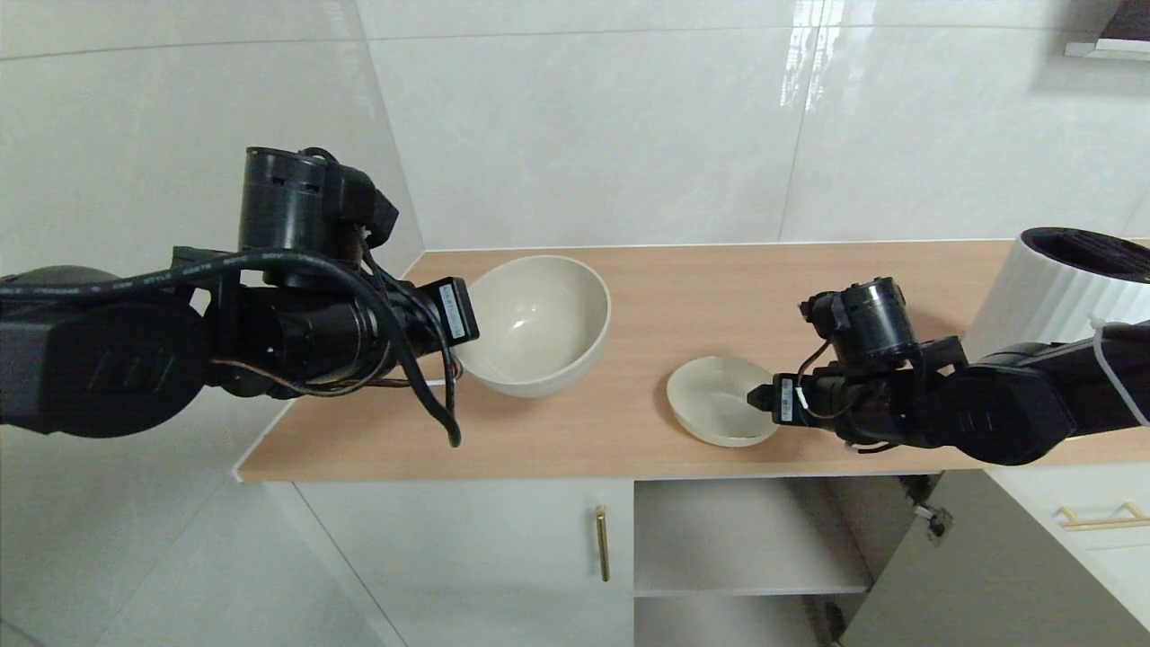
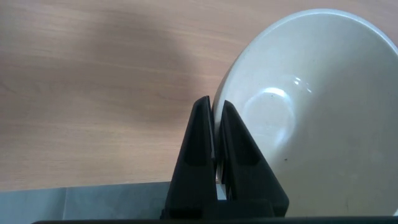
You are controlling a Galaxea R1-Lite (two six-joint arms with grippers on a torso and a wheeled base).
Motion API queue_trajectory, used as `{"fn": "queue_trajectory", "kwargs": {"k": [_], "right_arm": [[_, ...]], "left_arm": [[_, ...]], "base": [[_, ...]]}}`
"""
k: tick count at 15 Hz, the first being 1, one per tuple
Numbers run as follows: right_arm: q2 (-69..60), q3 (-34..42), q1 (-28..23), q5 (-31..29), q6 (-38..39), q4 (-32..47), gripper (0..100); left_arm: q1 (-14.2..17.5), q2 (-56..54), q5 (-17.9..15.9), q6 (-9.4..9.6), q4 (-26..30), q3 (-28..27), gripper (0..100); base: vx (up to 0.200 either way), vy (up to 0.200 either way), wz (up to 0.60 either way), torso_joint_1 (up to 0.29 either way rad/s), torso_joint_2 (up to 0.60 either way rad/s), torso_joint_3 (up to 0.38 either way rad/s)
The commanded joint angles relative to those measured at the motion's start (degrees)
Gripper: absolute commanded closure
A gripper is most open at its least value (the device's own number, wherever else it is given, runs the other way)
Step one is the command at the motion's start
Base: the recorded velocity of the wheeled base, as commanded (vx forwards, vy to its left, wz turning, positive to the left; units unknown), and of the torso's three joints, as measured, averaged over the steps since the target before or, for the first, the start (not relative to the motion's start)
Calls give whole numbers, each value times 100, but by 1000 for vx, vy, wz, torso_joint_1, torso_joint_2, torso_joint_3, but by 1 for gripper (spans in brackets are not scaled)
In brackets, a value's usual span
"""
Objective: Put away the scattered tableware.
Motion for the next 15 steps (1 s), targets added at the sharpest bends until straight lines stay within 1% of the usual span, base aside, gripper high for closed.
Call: {"fn": "queue_trajectory", "kwargs": {"k": [1, 5, 7, 9, 10, 12, 13, 14, 15], "right_arm": [[184, -69, 0, 10, 41, 3, 100], [271, -174, 0, 1, 155, 3, 100], [-71, -156, 0, 19, 226, 55, 100], [-607, -113, 0, 107, 226, 328, 100], [-968, -139, 9, 291, 226, 715, 100], [-1583, -139, 9, 898, 226, 1321, 100], [-1759, -121, 0, 1021, 226, 1488, 100], [-2031, -25, 0, 1056, 226, 1804, 100], [-2172, 81, 0, 1056, 217, 1963, 100]], "left_arm": [[1, -19, 1, -1, -4, -1, 100], [1, -63, 1, -1, -4, -1, 100], [1, -63, 1, -1, -4, -1, 100], [-52, -72, -7, -1, -4, 79, 100], [-105, -116, -7, 8, -4, 184, 100], [-149, -292, -60, 17, -21, 492, 100], [-140, -379, -113, 17, -56, 632, 100], [-149, -564, -245, 43, -232, 922, 100], [-149, -687, -298, 105, -399, 1160, 100]], "base": [[0, 0, 0, 0, 0, 0], [0, 0, 0, 0, 0, 0], [0, 0, 0, 0, 0, 0], [0, 0, 0, 0, 0, 0], [0, 0, 0, 0, 0, 0], [0, 0, 0, 0, 0, 0], [0, 0, 0, 0, 0, 0], [0, 0, 0, 0, 0, 0], [0, 0, 0, 0, 0, 0]]}}
